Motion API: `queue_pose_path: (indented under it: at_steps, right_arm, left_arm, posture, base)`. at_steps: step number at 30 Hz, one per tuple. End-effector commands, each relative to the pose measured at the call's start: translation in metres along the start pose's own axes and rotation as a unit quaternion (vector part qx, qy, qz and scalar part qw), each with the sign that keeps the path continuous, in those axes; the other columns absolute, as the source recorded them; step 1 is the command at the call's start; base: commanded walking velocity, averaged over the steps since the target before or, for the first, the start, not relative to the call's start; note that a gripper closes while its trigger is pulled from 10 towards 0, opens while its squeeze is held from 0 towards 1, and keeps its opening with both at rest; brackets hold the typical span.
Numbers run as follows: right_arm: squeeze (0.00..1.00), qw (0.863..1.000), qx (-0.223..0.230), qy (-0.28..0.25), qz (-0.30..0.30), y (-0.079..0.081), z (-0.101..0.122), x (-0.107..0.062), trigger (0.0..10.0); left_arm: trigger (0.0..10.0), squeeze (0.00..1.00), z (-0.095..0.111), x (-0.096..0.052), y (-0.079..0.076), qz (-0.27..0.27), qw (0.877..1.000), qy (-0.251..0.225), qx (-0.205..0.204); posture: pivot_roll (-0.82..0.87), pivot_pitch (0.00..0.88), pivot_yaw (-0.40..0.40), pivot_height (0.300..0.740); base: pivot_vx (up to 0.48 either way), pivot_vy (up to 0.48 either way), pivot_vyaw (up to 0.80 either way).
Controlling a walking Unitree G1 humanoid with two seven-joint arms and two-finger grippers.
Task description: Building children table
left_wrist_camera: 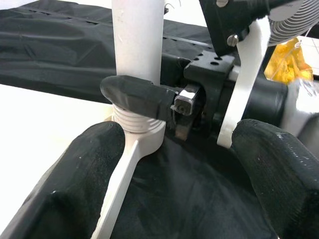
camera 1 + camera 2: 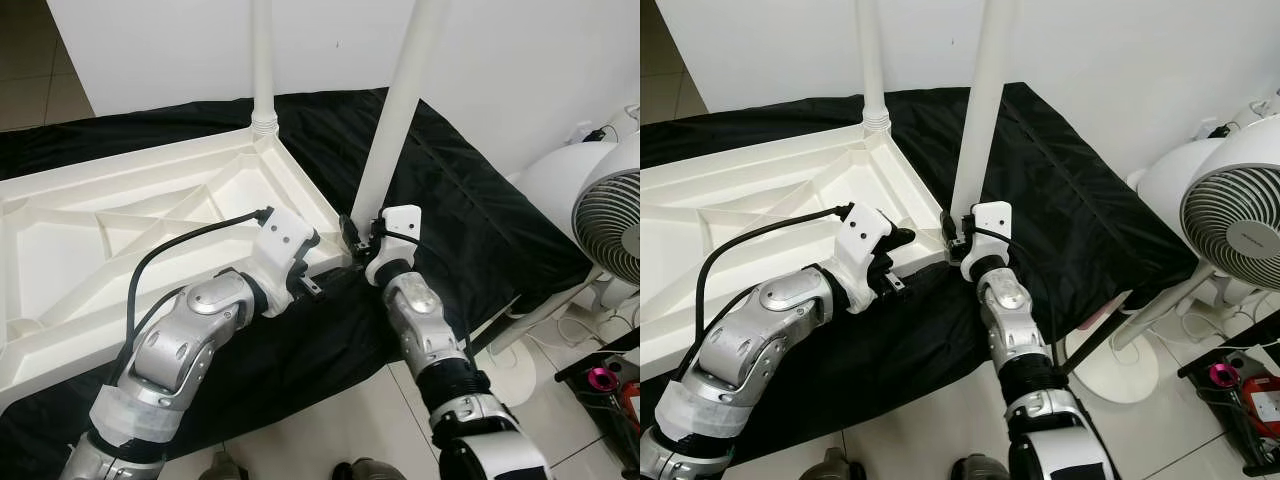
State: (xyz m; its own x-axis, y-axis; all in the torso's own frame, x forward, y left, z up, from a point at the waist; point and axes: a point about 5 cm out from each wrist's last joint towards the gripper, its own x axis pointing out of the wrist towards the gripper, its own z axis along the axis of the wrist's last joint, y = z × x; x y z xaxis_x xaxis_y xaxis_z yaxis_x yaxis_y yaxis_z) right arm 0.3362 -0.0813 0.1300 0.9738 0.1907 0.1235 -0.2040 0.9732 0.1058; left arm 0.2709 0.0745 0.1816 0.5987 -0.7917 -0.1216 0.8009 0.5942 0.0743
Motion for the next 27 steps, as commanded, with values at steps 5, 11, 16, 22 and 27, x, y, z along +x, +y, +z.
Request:
queue_pose_path:
  at_steps: [5, 11, 16, 22, 27]
  right_arm:
    - [0.00, 0.998, 0.045, 0.032, -0.016, 0.018, -0.015, -0.015, 10.0]
    - [0.00, 0.999, 0.038, 0.019, -0.011, 0.015, -0.010, -0.018, 10.0]
    - [1.00, 0.999, 0.039, 0.005, 0.006, 0.012, -0.006, -0.021, 10.0]
    - [1.00, 0.998, 0.032, -0.023, 0.044, -0.010, 0.007, -0.021, 10.0]
    - [0.00, 0.997, 0.015, -0.015, 0.068, -0.025, 0.011, -0.018, 10.0]
  left_arm:
    - [10.0, 0.00, 0.000, -0.001, -0.004, -0.009, 1.000, 0.004, 0.001]
    - [10.0, 0.00, -0.001, -0.001, -0.005, -0.011, 1.000, 0.004, 0.001]
    - [10.0, 0.00, -0.001, -0.001, -0.006, -0.012, 1.000, 0.005, 0.000]
    - [10.0, 0.00, -0.001, -0.001, -0.008, -0.014, 1.000, 0.004, -0.001]
    - [10.0, 0.00, -0.001, 0.000, -0.007, -0.015, 1.000, 0.004, -0.002]
  posture:
    - [-0.05, 0.034, -0.033, 0.740]
    - [-0.05, 0.037, -0.035, 0.740]
    - [-0.05, 0.039, -0.035, 0.740]
    - [-0.06, 0.043, -0.036, 0.740]
    - [-0.06, 0.045, -0.032, 0.740]
  base:
    - [0.000, 0.000, 0.00]
    - [0.000, 0.000, 0.00]
    - [0.000, 0.000, 0.00]
    - [0.000, 0.000, 0.00]
    - [0.000, 0.000, 0.00]
